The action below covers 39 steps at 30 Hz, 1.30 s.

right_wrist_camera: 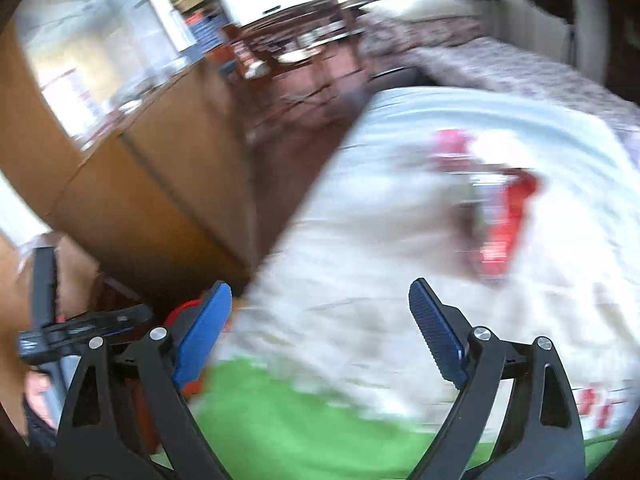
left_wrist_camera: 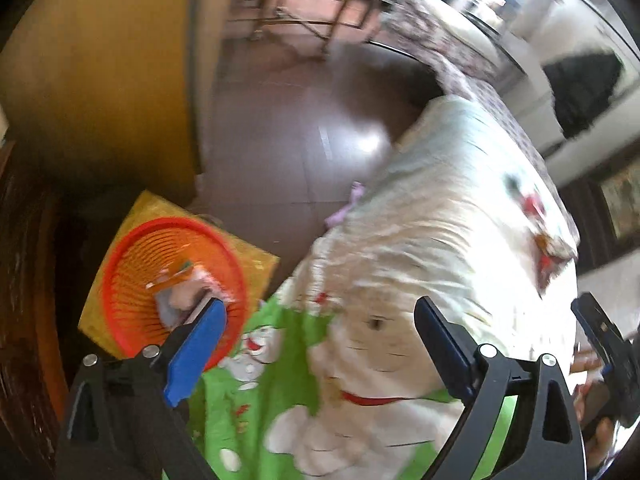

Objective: Collect trash
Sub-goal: 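Swing both open grippers back toward the bed, then grasp the silver-red snack bag with the left gripper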

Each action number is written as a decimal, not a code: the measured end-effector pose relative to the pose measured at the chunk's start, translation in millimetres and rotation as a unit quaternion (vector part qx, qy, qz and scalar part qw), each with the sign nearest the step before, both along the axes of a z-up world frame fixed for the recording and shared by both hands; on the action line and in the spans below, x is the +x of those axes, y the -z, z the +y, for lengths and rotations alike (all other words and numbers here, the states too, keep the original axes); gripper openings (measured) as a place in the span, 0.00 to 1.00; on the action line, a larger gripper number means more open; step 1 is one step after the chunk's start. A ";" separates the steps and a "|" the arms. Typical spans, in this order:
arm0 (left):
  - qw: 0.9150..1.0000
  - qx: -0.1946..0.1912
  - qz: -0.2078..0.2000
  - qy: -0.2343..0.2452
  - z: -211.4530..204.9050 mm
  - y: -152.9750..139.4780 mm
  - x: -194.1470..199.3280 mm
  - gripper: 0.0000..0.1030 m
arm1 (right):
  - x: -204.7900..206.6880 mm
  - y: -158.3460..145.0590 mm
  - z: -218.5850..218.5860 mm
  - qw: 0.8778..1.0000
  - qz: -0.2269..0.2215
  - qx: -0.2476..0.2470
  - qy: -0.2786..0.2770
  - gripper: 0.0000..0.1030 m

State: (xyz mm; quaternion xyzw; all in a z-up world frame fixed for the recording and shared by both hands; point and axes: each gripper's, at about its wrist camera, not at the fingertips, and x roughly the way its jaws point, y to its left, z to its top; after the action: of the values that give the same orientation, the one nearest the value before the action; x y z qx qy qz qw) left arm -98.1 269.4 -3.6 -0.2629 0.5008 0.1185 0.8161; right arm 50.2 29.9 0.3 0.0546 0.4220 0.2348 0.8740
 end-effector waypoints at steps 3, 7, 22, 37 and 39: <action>1.000 0.013 -0.003 0.026 -28.4 -5.8 20.1 0.91 | 8.0 3.9 -33.0 0.999 0.003 0.005 0.034 0.85; 0.997 0.026 -0.007 0.066 -74.3 -13.5 50.2 0.91 | 17.1 7.7 -72.0 0.997 0.002 0.013 0.072 0.85; 0.986 0.051 -0.011 0.161 -188.0 -2.1 127.0 0.94 | 40.5 26.4 -138.3 0.991 0.022 0.017 0.133 0.85; 0.972 0.049 -0.005 0.232 -243.6 13.8 166.0 0.94 | 54.5 45.0 -167.9 0.981 0.053 0.032 0.182 0.85; 0.970 0.049 -0.005 0.239 -248.8 15.3 168.7 0.94 | 55.9 46.6 -170.2 0.980 0.057 0.036 0.187 0.85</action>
State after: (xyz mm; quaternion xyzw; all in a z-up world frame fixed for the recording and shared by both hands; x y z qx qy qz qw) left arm 70.6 20.6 -19.0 -0.0955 0.5386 -0.0569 0.8352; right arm 106.1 -140.3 -46.3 0.1771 0.4448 0.0791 0.8744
